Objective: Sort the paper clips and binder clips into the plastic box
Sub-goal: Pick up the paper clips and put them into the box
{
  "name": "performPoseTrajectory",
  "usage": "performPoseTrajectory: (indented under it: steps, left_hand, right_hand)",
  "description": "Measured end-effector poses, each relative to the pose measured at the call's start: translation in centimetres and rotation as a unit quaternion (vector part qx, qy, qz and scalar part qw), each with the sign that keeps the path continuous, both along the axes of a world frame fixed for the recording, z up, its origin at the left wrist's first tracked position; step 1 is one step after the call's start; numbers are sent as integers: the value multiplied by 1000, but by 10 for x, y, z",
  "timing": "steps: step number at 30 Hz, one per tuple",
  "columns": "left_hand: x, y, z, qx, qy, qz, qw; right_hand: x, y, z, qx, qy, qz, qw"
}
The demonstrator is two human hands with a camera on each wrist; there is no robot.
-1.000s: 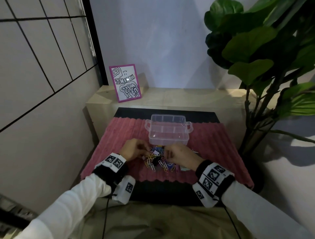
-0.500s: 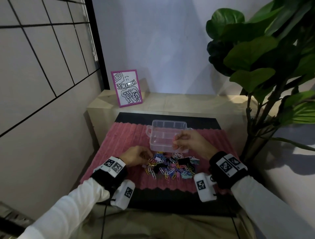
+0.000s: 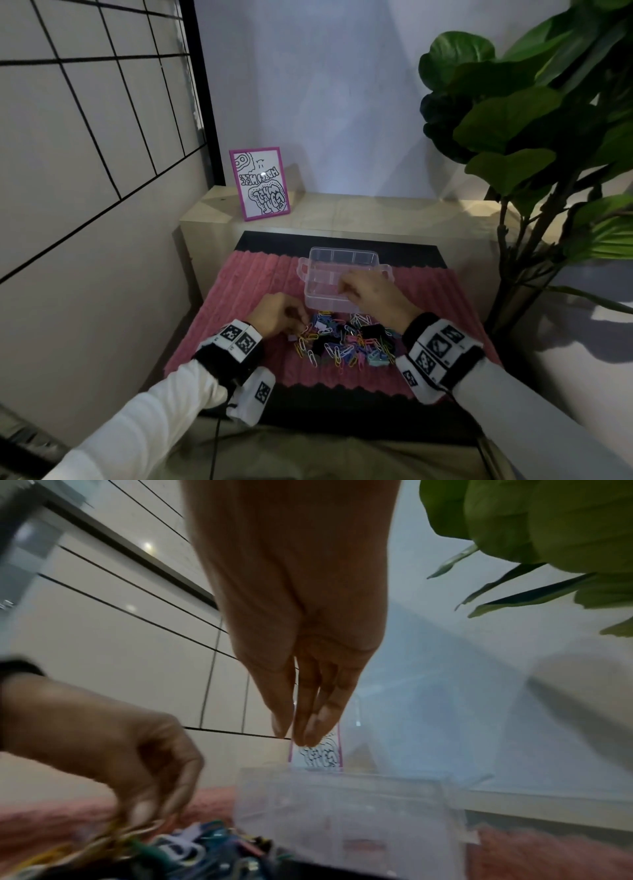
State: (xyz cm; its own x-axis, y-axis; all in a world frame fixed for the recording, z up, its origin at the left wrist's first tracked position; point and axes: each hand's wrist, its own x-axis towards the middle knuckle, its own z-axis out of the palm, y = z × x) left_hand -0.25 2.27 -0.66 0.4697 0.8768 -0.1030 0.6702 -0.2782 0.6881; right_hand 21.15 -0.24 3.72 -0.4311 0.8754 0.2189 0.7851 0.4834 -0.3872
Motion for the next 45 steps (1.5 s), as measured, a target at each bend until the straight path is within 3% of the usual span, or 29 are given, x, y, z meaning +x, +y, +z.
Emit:
performPoseTrajectory:
  steps: [4,8,15,20,23,27,31,37,41,45]
  left_hand:
    - [-5,1,1,-22,-76,39,996]
    - [-8,1,2,-47,-116,34,992]
    - [-7,3,0,-58,-94,-10,994]
    - [-5,2,5,-84,-171,19,981]
    - [-6,4,7,-89,-196,27,976]
    - [-3,6,12,-82,-207,38,974]
    - [9,13,23,-72,-240,48,967]
    - [35,36,45,16,-245,66,967]
    - [50,47,45,59,-132,60,988]
    - [45,43,42,87,-34,17,995]
  right_hand:
    - [-3,-26,-4,-76,-50,80,993]
    - [-5,-35,-14,-146,-138,105,974]
    - [-10,-38,-29,-96,-170,122,973]
    - [-9,-36,-28,-61,-147,125,979]
    - [-5,-35,-32,-63,-104,124,985]
    - [3,-29,-32,-105,40,69,991]
    - [11,-25,-30,-155,149,-11,977]
    - [26,-21,-32,-177,253,-95,946]
    - [34,-14,-23,-170,335,-122,919]
    - [32,11,-14,-160,352,-134,912]
